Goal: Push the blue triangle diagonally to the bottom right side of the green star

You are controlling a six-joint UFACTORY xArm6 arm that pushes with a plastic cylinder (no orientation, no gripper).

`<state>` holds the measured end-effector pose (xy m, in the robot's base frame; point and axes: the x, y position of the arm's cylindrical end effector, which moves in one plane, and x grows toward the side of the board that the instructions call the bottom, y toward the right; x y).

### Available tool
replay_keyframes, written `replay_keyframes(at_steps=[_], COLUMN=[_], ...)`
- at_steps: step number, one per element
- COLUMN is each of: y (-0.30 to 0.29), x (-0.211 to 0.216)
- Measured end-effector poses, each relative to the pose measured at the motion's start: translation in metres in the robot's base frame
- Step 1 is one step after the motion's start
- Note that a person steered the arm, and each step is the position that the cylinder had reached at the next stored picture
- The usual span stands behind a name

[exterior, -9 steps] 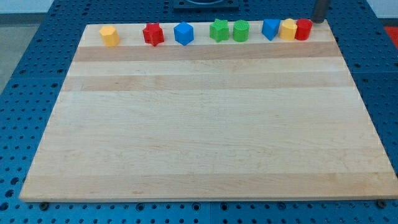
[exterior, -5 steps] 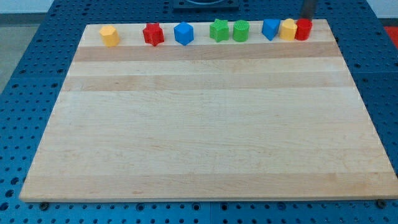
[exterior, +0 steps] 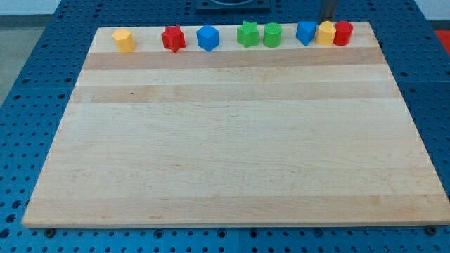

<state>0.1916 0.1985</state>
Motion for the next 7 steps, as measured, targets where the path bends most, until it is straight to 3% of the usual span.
replay_keyframes(at_steps=[1, 3, 4, 6, 7], y=[-0.031, -0.034, -0.041, -0.103, -0.115], x=[0.0, 0.0, 0.034, 0.239, 0.287])
